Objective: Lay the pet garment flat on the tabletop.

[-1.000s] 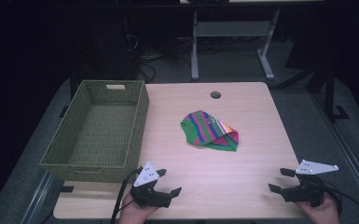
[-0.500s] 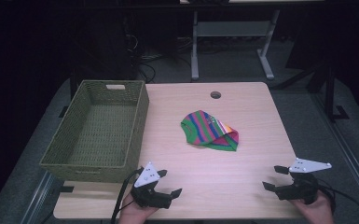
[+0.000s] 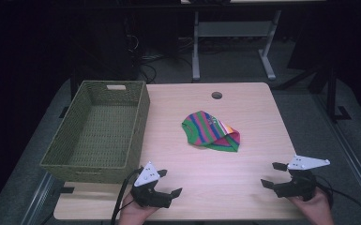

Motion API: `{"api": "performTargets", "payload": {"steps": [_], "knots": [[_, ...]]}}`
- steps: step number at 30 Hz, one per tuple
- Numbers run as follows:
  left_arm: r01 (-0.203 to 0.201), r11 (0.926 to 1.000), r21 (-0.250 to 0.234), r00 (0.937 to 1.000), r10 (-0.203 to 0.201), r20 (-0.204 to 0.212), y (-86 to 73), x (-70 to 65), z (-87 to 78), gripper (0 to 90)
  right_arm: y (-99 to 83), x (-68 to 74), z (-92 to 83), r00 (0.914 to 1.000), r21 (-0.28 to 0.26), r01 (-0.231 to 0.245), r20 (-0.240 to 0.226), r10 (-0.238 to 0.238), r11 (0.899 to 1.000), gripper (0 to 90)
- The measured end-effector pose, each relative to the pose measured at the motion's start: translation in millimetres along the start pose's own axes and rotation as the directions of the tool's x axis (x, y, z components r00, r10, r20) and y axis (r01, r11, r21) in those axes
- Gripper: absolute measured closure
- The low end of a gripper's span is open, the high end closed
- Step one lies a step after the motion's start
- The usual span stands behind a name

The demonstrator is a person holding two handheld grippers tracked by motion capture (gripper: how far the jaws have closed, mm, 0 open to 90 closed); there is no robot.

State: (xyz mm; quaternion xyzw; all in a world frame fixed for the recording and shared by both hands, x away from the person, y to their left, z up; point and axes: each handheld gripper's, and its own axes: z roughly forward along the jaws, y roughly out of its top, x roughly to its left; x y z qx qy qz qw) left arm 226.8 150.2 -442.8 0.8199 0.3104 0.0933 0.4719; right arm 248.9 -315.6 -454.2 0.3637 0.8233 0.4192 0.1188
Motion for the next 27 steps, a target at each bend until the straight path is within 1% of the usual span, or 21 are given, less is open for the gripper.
{"api": "performTargets", "payload": {"steps": [1, 3, 4, 5, 6, 11, 12, 13, 15, 16, 17, 18, 20, 21, 22, 23, 25, 26, 27], "knots": [[0.002, 1.0, 0.002, 1.0, -0.002, 0.003, -0.2, 0.0, 0.2, 16.4, 4.2, -1.6, 3.4, 0.9997, 0.013, -0.009, -0.021, 0.01, 1.0, 15.9], [0.01, 0.9999, 0.003, 0.9999, -0.01, 0.008, -0.7, -0.2, 0.6, 16.5, 6.4, -2.6, 5.0, 0.9995, 0.021, -0.009, -0.03, 0.01, 1.0, 15.9], [0.01, 0.9999, 0.011, 0.9999, -0.01, 0.011, -1.0, -0.4, 1.1, 16.5, 11.3, -4.1, 6.3, 0.9994, 0.028, -0.008, -0.032, 0.009, 1.0, 15.8], [0.01, 0.9999, 0.011, 0.9999, -0.01, 0.011, -1.0, -0.4, 1.1, 16.4, 11.3, -4.1, 6.3, 0.9994, 0.028, -0.008, -0.032, 0.009, 1.0, 15.8], [0.01, 0.9999, 0.01, 0.9999, -0.01, 0.014, -1.1, -1.1, 1.3, 16.4, 15.4, -4.8, 5.7, 0.999, 0.023, -0.002, -0.045, 0.003, 1.0, 15.9], [0.015, 0.9999, 0.007, 0.9997, -0.015, 0.021, -1.1, -1.5, 2.1, 16.5, 23.3, -5.0, 5.0, 0.9987, 0.019, 0.003, -0.051, -0.002, 1.0, 15.8], [0.011, 0.9999, 0.008, 0.9997, -0.011, 0.021, -1.1, -1.8, 1.4, 16.5, 28.9, -6.9, 6.6, 0.9976, 0.036, 0.003, -0.069, 0.0, 0.999, 15.8], [0.011, 0.9999, 0.008, 0.9997, -0.011, 0.021, -1.1, -1.8, 1.4, 16.5, 30.7, -7.2, 7.5, 0.9978, 0.038, 0.003, -0.067, 0.0, 0.999, 15.8], [0.013, 0.9999, 0.0, 0.9996, -0.013, 0.023, -1.2, -2.7, 0.0, 16.5, 34.0, -7.6, 8.9, 0.9979, 0.04, 0.007, -0.065, -0.004, 0.999, 15.8], [0.008, 1.0, -0.003, 0.9997, -0.008, 0.022, -1.2, -3.1, -0.8, 16.5, 39.3, -8.5, 10.3, 0.9972, 0.055, 0.022, -0.073, -0.018, 0.998, 15.8], [0.008, 1.0, -0.003, 0.9997, -0.008, 0.022, -1.2, -3.1, -0.8, 16.5, 39.3, -8.5, 10.3, 0.9972, 0.055, 0.022, -0.073, -0.018, 0.998, 15.8], [0.009, 0.9999, -0.006, 0.9997, -0.009, 0.023, -1.0, -2.8, -0.9, 16.5, 46.9, -9.9, 12.7, 0.9963, 0.073, 0.035, -0.081, -0.029, 0.997, 15.8], [0.014, 0.9999, -0.01, 0.9996, -0.014, 0.025, -1.0, -2.2, -0.4, 16.5, 53.1, -9.9, 14.0, 0.9956, 0.078, 0.033, -0.09, -0.025, 0.996, 15.9], [0.014, 0.9999, -0.01, 0.9996, -0.014, 0.025, -1.0, -2.2, -0.4, 16.5, 53.1, -9.9, 14.0, 0.9956, 0.078, 0.033, -0.09, -0.025, 0.996, 15.9], [0.015, 0.9998, -0.011, 0.9995, -0.015, 0.027, -0.9, -1.9, -0.3, 16.5, 56.9, -10.9, 15.0, 0.995, 0.083, 0.044, -0.093, -0.036, 0.996, 15.9], [0.011, 0.9999, -0.008, 0.9996, -0.01, 0.026, -0.5, -1.7, -0.2, 16.5, 65.3, -11.6, 17.3, 0.9937, 0.092, 0.052, -0.104, -0.043, 0.994, 15.9], [0.012, 0.9999, -0.01, 0.9996, -0.012, 0.026, -0.4, -1.7, -0.3, 16.5, 68.1, -11.8, 18.2, 0.9933, 0.096, 0.051, -0.108, -0.041, 0.994, 15.9], [0.016, 0.9998, -0.014, 0.9995, -0.016, 0.028, -0.4, -1.6, -0.7, 16.5, 75.0, -13.6, 22.6, 0.992, 0.099, 0.055, -0.119, -0.043, 0.994, 15.9], [0.016, 0.9998, -0.014, 0.9995, -0.016, 0.028, -0.4, -1.6, -0.7, 16.5, 75.0, -13.6, 22.6, 0.992, 0.099, 0.055, -0.119, -0.043, 0.994, 15.9]]}}
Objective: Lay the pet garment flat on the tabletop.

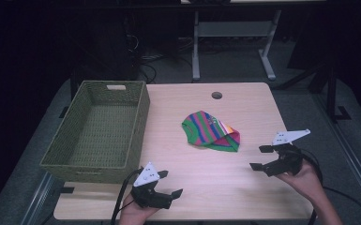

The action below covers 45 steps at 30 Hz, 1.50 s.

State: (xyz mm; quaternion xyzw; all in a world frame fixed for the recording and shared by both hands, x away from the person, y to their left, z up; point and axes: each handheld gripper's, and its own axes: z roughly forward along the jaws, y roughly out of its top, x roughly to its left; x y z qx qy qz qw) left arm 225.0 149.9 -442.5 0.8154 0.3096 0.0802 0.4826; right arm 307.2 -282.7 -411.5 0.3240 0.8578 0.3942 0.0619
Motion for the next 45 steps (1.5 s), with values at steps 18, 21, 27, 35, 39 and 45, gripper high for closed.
{"api": "performTargets", "payload": {"steps": [18, 21, 27, 35, 39, 45], "knots": [[0.001, 0.9999, -0.015, 1.0, -0.001, -0.001, 1.6, 3.1, -1.6, 16.5, 61.6, -16.1, 25.3, 0.9984, 0.056, 0.02, -0.054, -0.017, 0.998, 16.2], [0.002, 0.9999, -0.014, 1.0, -0.002, -0.001, 1.3, 3.9, -1.7, 16.5, 69.2, -17.5, 27.7, 0.9985, 0.072, 0.017, -0.054, -0.013, 0.997, 16.1], [-0.007, 0.9999, -0.009, 0.9999, 0.008, 0.01, 1.3, 0.4, 0.1, 16.5, 82.6, -26.4, 36.8, 0.998, 0.1, 0.021, -0.062, -0.015, 0.995, 16.2], [-0.024, 0.9997, -0.002, 0.9997, 0.024, 0.002, 1.6, -0.3, 0.9, 16.5, 91.0, -28.5, 50.4, 0.9971, 0.144, 0.039, -0.07, -0.029, 0.989, 16.0], [-0.024, 0.9997, -0.003, 0.9997, 0.024, 0.002, 1.7, 1.0, 0.1, 16.5, 97.2, -31.2, 56.5, 0.9963, 0.153, 0.029, -0.085, -0.016, 0.988, 15.2], [-0.02, 0.9998, -0.007, 0.9998, 0.02, -0.003, 1.4, 2.6, -1.6, 16.5, 110.6, -34.4, 62.4, 0.9962, 0.152, 0.02, -0.086, -0.007, 0.988, 14.9]]}}
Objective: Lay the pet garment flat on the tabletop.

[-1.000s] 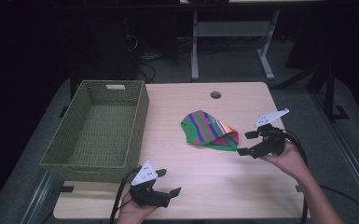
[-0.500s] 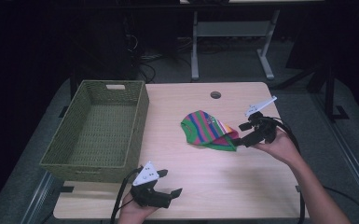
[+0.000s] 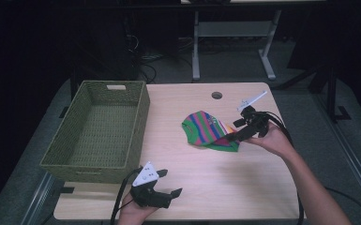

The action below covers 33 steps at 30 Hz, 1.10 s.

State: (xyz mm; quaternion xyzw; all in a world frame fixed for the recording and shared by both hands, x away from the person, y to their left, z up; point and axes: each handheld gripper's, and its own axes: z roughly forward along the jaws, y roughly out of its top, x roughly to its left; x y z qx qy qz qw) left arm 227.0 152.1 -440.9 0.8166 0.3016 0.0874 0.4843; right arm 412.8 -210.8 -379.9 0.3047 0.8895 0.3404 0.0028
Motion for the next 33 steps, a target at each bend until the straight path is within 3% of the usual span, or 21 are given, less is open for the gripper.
{"api": "performTargets", "payload": {"steps": [6, 11, 15, 19, 23, 28, 33], "knots": [[-0.005, 1.0, 0.007, 1.0, 0.005, 0.004, 0.0, -0.3, 0.8, 16.4, 12.7, -7.7, 4.6, 0.9999, 0.001, -0.015, 0.001, 0.015, 1.0, 14.9], [0.026, 0.9996, -0.009, 0.9995, -0.026, 0.02, -0.2, 1.5, 0.1, 16.5, 18.8, -11.5, 11.1, 0.9992, -0.015, -0.037, 0.015, 0.038, 0.999, 14.9], [0.028, 0.9995, -0.013, 0.9995, -0.028, 0.015, -0.4, 2.2, -0.4, 16.5, 25.6, -11.6, 21.3, 0.9997, 0.017, -0.006, 0.025, 0.006, 1.0, 14.9], [0.031, 0.9994, -0.013, 0.9994, -0.031, 0.017, -0.5, 2.4, 0.5, 16.5, 32.3, -13.5, 32.0, 0.9996, 0.038, -0.023, 0.02, 0.022, 0.999, 15.0], [0.025, 0.9996, -0.011, 0.9996, -0.025, 0.014, -0.3, 1.9, 0.3, 16.5, 39.2, -14.7, 42.6, 0.9993, 0.083, -0.006, 0.036, 0.003, 0.997, 15.1], [0.025, 0.9996, -0.012, 0.9996, -0.025, 0.015, 0.0, 2.9, 0.5, 16.5, 46.6, -15.6, 51.3, 0.9989, 0.098, 0.005, 0.046, -0.01, 0.995, 15.4], [0.023, 0.9997, -0.012, 0.9997, -0.023, 0.012, 0.3, 1.8, 0.7, 16.5, 45.3, -20.8, 58.6, 0.9982, 0.115, -0.015, 0.059, 0.008, 0.993, 15.5]]}}
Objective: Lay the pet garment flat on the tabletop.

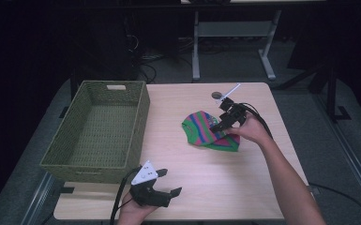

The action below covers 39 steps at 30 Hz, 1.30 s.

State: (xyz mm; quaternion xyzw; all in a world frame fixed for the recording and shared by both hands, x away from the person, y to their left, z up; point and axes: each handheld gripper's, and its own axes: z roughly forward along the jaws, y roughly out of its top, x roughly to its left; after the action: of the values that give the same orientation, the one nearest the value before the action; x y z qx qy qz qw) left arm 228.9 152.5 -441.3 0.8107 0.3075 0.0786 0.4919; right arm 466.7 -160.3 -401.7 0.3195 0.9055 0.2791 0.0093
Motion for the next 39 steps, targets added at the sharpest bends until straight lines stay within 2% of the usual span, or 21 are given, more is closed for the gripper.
{"api": "performTargets", "payload": {"steps": [1, 6, 10, 14, 17, 21, 24, 26, 31, 39], "knots": [[-0.002, 1.0, 0.002, 1.0, 0.002, 0.001, -0.1, -0.1, 0.3, 16.5, 0.0, -0.4, 1.6, 0.9999, 0.006, 0.011, 0.006, -0.011, 1.0, 15.7], [0.001, 1.0, -0.002, 1.0, -0.001, -0.001, -0.1, 0.4, -0.1, 16.5, -0.5, -4.6, 9.1, 0.9998, 0.019, -0.008, 0.019, 0.007, 1.0, 16.1], [0.0, 1.0, 0.002, 1.0, 0.0, -0.002, -0.2, 0.9, 0.5, 16.5, 1.6, -4.0, 15.8, 0.9991, 0.025, 0.014, 0.039, -0.015, 1.0, 18.5], [0.002, 1.0, 0.0, 1.0, -0.002, 0.0, -0.1, 0.4, 0.8, 16.5, 1.6, -5.6, 24.4, 0.9988, 0.036, -0.001, 0.048, -0.001, 0.999, 20.1], [0.0, 1.0, 0.001, 1.0, 0.0, -0.001, -0.3, 0.5, 0.6, 16.5, 1.4, -6.8, 28.8, 0.9978, 0.047, 0.007, 0.065, -0.01, 0.999, 21.4], [-0.002, 1.0, -0.001, 1.0, 0.002, 0.001, -0.2, 1.1, -0.5, 16.5, 0.2, -9.1, 31.9, 0.9979, 0.049, -0.02, 0.062, 0.016, 0.999, 23.1], [-0.005, 1.0, 0.006, 1.0, 0.005, -0.001, 0.0, 1.1, 0.0, 16.5, -0.3, -9.8, 35.7, 0.9966, 0.07, -0.008, 0.083, 0.002, 0.998, 25.6], [-0.007, 1.0, 0.004, 1.0, 0.007, 0.001, -0.1, 0.6, 1.1, 16.5, -0.7, -9.2, 38.1, 0.9957, 0.072, -0.021, 0.091, 0.014, 0.997, 26.6], [-0.011, 0.9999, 0.012, 0.9999, 0.011, 0.005, 0.1, -0.6, 2.9, 16.5, -1.5, -4.4, 45.5, 0.9918, 0.095, 0.013, 0.126, -0.024, 0.995, 29.0], [-0.007, 1.0, 0.007, 1.0, 0.007, 0.005, -0.1, 0.6, 1.8, 16.5, -4.4, -3.1, 48.1, 0.9892, 0.089, 0.01, 0.145, -0.023, 0.996, 35.4]]}}
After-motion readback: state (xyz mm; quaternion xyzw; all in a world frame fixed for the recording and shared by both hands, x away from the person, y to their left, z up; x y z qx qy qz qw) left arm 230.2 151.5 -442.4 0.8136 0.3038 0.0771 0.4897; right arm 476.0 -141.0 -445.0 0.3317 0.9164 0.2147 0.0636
